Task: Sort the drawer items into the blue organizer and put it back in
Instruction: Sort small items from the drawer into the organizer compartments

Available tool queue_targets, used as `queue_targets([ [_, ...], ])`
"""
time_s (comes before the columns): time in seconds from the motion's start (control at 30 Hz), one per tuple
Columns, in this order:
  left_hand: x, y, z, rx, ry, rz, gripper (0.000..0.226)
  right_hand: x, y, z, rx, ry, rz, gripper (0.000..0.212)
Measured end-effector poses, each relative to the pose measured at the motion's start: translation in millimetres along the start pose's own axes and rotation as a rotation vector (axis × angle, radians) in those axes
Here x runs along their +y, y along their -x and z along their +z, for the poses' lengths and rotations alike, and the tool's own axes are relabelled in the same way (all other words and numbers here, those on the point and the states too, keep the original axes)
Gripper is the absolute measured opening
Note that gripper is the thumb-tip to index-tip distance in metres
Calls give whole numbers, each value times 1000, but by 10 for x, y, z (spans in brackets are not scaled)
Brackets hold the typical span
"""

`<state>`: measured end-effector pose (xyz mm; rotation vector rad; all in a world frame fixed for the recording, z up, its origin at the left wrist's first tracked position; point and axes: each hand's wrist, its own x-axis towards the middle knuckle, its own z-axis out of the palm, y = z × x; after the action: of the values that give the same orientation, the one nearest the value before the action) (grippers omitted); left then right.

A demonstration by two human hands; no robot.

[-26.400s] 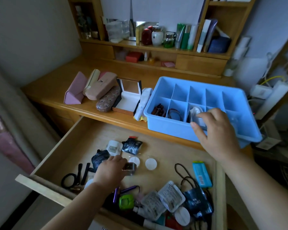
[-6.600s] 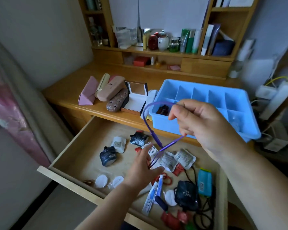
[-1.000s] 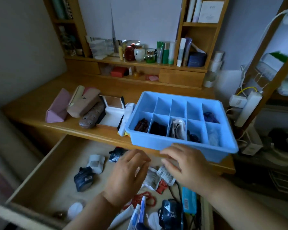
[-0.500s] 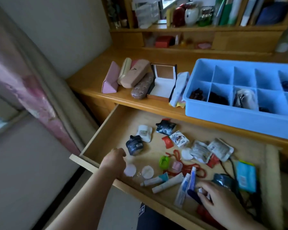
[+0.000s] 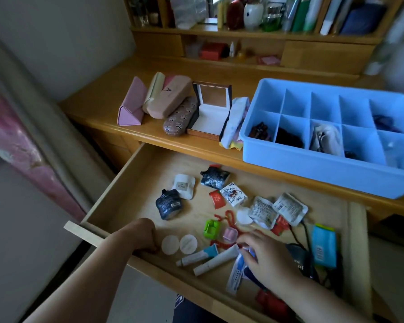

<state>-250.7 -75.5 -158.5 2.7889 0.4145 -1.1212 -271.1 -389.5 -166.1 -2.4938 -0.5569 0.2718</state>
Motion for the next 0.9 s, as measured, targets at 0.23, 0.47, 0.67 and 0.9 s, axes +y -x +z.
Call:
queue_targets([
  [0.23,-44,-46,95,315,252,26,21,-311,-742,282,-379,391,-161,71],
  [0.47,-37,-109,118,379,253,-18,23,17,-630,116,-102,-131,94,50],
  [0.67,71,-51,183,190,-6,-67,14,333,-340,-275,-95,-1721,652,37],
  [0.9,150,71,56,126,34,-36,11,324,-140,-402,-183,-1652,691,24],
])
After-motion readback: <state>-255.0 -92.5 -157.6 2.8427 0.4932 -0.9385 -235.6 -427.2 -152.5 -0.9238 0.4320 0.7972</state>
